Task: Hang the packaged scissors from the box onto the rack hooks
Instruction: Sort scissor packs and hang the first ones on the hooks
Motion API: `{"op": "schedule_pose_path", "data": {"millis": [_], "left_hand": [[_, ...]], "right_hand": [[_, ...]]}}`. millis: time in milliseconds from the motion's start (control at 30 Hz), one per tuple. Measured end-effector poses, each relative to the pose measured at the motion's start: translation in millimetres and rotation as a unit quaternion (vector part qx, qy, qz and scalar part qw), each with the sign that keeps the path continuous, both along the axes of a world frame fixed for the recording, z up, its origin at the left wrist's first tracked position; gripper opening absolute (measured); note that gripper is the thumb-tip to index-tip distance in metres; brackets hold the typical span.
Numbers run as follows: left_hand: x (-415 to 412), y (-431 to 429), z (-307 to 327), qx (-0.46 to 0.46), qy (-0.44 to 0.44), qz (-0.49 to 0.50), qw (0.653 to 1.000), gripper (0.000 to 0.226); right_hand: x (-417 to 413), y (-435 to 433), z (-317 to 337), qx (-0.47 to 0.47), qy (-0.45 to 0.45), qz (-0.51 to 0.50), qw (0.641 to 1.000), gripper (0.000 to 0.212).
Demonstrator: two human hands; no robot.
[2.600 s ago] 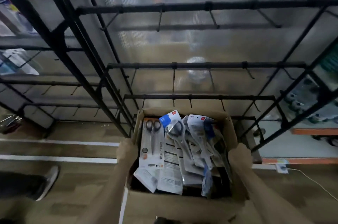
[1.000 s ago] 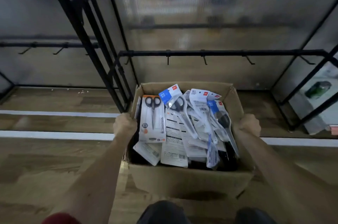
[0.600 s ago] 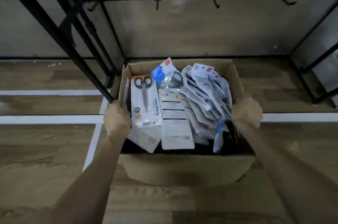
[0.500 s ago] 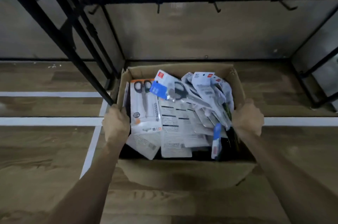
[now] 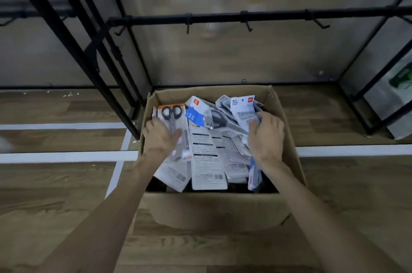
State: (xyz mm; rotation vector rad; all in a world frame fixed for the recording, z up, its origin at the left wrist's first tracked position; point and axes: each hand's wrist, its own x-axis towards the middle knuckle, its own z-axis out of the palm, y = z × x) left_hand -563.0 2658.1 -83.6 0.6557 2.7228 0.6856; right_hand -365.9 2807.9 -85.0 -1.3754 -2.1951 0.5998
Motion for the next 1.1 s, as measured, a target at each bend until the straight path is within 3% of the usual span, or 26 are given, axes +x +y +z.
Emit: {"op": "schedule_pose_path", "data": {"millis": [100, 300, 367, 467, 567, 667, 700, 833, 967, 1033, 1100], "left_hand": [[15.2, 12.0, -1.4, -0.119, -0.063, 0.009, 0.991, 0.106], [42.4, 25.3, 2.2, -0.159, -0.058, -0.041, 0.985, 0.111], [41.1, 22.2, 3.2, -0.143, -0.087, -0.038, 0.985, 0.110], [30.8, 15.3, -4.7, -0.052, -0.144, 0.056, 0.987, 0.106], [25.7, 9.9, -5.7, 0.039, -0.237, 0.116, 0.964, 0.091], [25.1, 7.8, -1.8, 0.062, -0.286, 0.083, 0.952, 0.057], [27.1, 9.2, 0.3, 0.051, -0.279, 0.070, 0.956, 0.057], [43.7, 20.7, 5.1, 0.038, -0.228, 0.024, 0.973, 0.101], [53.7, 18.4, -3.0, 0.019, -0.202, 0.001, 0.979, 0.091], [57.5, 16.1, -8.0, 0.013, -0.182, -0.011, 0.983, 0.087], [58.8, 16.9, -12.1, 0.018, -0.204, 0.009, 0.979, 0.093]], "right_hand": [[-7.7, -8.1, 5.0, -0.090, -0.040, 0.104, 0.990, 0.050], [-5.2, -18.9, -9.3, -0.184, -0.183, 0.163, 0.952, 0.056], [-8.7, -24.0, -8.2, -0.184, -0.203, 0.176, 0.946, 0.054], [-12.1, -31.9, -4.7, -0.172, -0.219, 0.190, 0.942, 0.043], [-9.6, -35.9, -2.0, -0.155, -0.239, 0.217, 0.934, 0.039], [-7.5, -37.0, -0.7, -0.155, -0.239, 0.231, 0.930, 0.032], [-6.9, -37.4, 0.6, -0.156, -0.238, 0.232, 0.930, 0.031], [-6.1, -38.6, 11.8, -0.159, -0.228, 0.252, 0.927, 0.035], [-3.9, -20.4, 12.1, -0.189, -0.173, 0.248, 0.934, 0.022], [0.7, -3.9, 2.6, -0.221, -0.094, 0.187, 0.953, 0.029], [5.6, 10.8, -6.1, -0.204, -0.072, 0.128, 0.968, 0.043]]}}
